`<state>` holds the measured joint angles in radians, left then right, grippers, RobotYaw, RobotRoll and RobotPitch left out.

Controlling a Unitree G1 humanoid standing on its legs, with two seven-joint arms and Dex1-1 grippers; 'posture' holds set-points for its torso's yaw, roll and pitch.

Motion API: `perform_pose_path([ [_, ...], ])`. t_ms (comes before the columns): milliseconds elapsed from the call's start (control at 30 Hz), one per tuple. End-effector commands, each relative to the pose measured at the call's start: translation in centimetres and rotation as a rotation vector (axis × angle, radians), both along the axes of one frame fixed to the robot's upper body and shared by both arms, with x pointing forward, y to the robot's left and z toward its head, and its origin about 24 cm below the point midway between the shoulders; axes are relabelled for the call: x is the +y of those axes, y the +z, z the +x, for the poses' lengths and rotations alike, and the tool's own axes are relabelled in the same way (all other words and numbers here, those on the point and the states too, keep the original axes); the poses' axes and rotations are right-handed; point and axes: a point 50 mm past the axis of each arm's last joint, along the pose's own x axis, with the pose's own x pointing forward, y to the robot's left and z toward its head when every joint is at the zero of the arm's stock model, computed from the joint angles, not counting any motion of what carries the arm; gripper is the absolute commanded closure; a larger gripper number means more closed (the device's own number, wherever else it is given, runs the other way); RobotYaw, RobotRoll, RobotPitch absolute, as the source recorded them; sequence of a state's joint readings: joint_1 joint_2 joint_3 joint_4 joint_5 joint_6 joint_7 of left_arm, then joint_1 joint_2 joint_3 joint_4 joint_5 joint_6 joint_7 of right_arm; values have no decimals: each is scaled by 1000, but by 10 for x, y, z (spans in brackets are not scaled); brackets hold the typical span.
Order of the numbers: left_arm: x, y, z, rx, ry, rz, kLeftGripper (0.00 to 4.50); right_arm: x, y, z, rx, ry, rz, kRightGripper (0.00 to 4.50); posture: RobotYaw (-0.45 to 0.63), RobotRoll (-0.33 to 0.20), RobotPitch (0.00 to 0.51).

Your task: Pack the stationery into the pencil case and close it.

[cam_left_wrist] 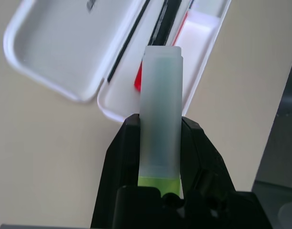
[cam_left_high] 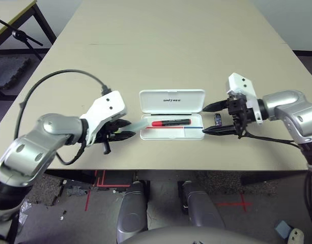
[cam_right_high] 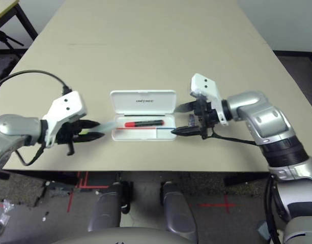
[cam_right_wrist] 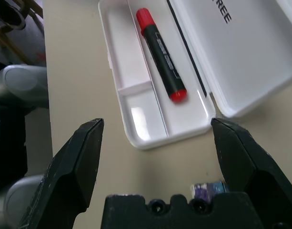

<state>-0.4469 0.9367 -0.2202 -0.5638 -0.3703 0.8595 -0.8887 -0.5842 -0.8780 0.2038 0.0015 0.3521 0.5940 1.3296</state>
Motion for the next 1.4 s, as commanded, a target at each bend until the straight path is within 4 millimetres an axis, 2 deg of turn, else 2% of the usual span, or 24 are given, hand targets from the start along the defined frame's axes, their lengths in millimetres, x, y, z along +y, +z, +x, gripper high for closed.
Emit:
perform_pose_path([
  [33,-11,-6,2,19,-38,11,3402,-9,2,-4,12,-23,-13,0,21,0,157],
  [433,-51,-20,16,25,-173,22,3402,-30,2,-10,10,-135,-31,0,-32,0,158],
  [600,-58,-29,21,-14,-210,82,3402,-29,1,-13,4,-151,-31,0,-53,0,159],
  [733,-60,-31,28,-54,-207,105,3402,-29,0,-15,6,-163,-27,0,-63,0,162],
  [933,-59,-34,29,-45,-223,108,3402,-32,-2,-17,-4,-189,-33,0,-70,0,164],
  [1033,-59,-34,28,-37,-234,99,2405,-33,-3,-17,-5,-196,-33,0,-72,0,165],
  [1233,-59,-32,27,-35,-237,90,128,-34,-4,-17,-5,-212,-34,0,-74,0,167],
  [1400,-56,-30,26,-31,-237,72,55,-40,-5,-17,-11,-256,-45,0,-79,0,170],
])
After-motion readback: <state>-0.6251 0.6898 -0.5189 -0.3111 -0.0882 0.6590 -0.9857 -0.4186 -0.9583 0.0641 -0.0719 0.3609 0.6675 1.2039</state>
